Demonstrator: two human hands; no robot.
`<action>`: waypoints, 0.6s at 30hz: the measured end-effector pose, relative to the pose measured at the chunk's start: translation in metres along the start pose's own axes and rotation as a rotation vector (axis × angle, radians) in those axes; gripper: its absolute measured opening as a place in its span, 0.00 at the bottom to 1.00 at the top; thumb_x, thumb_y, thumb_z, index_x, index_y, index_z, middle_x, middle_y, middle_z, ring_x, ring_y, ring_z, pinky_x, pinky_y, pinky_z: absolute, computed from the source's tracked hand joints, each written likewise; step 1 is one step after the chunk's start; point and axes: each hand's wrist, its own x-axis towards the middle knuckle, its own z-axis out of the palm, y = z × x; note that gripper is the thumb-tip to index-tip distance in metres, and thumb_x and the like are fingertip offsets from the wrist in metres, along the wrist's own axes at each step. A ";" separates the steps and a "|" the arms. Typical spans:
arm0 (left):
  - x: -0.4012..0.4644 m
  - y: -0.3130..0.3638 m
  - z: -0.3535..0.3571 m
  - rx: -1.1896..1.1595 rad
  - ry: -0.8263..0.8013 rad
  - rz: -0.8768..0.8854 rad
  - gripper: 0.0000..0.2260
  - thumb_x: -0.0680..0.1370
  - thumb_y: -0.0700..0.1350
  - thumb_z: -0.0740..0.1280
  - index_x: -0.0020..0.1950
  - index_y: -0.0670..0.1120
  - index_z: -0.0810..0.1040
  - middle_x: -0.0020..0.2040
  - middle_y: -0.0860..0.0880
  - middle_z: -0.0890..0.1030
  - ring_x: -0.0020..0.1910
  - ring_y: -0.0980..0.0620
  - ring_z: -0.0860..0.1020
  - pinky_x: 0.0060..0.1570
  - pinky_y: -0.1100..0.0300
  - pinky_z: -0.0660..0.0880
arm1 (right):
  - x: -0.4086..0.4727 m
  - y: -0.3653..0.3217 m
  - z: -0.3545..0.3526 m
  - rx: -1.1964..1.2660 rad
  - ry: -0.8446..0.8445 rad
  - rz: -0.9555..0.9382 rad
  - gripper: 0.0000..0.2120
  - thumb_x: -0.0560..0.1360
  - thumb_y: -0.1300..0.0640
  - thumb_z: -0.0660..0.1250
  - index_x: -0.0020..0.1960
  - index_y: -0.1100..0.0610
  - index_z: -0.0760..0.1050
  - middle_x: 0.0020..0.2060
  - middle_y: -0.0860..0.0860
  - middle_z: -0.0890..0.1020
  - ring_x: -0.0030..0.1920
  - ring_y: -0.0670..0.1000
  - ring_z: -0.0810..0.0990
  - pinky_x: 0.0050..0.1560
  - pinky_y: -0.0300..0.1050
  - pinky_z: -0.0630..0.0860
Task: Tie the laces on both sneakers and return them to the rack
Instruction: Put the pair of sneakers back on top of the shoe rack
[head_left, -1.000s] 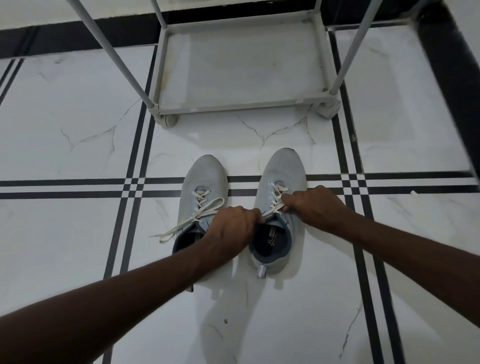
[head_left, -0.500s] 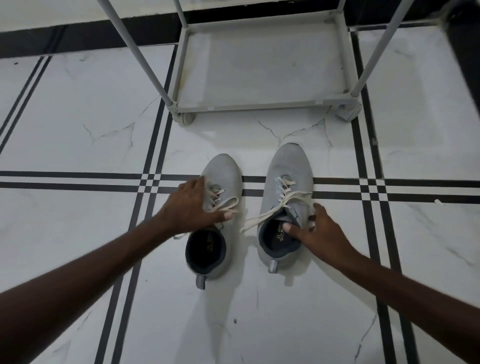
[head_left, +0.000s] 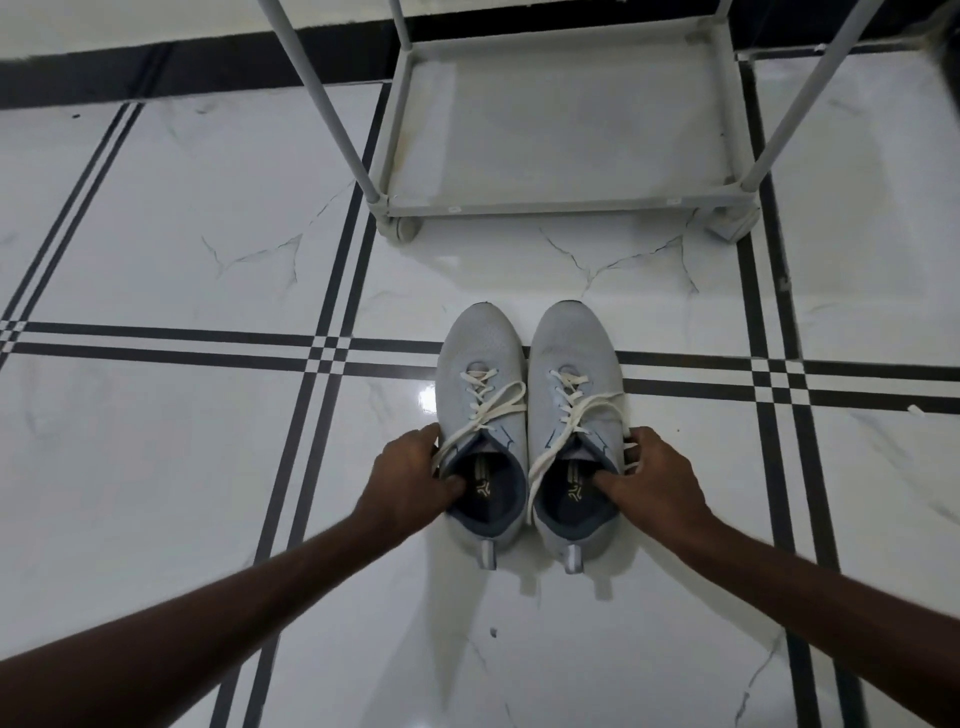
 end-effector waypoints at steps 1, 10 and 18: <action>0.000 0.000 -0.003 0.009 0.004 0.014 0.15 0.63 0.51 0.67 0.46 0.46 0.76 0.39 0.49 0.81 0.38 0.47 0.79 0.36 0.53 0.77 | 0.000 -0.004 -0.001 -0.001 0.005 0.001 0.22 0.66 0.53 0.75 0.58 0.56 0.74 0.49 0.53 0.82 0.49 0.56 0.81 0.48 0.46 0.76; -0.034 0.068 -0.128 0.014 0.019 0.135 0.09 0.65 0.49 0.68 0.43 0.50 0.76 0.37 0.50 0.77 0.36 0.52 0.76 0.32 0.64 0.66 | -0.060 -0.102 -0.081 0.034 0.112 -0.057 0.15 0.66 0.53 0.71 0.52 0.55 0.77 0.42 0.52 0.83 0.43 0.56 0.81 0.42 0.46 0.75; -0.112 0.175 -0.285 -0.061 0.069 0.181 0.11 0.64 0.52 0.66 0.42 0.49 0.76 0.35 0.49 0.77 0.35 0.52 0.76 0.33 0.62 0.69 | -0.157 -0.253 -0.217 0.078 0.259 -0.119 0.14 0.67 0.53 0.70 0.52 0.53 0.78 0.40 0.50 0.83 0.41 0.53 0.81 0.43 0.49 0.78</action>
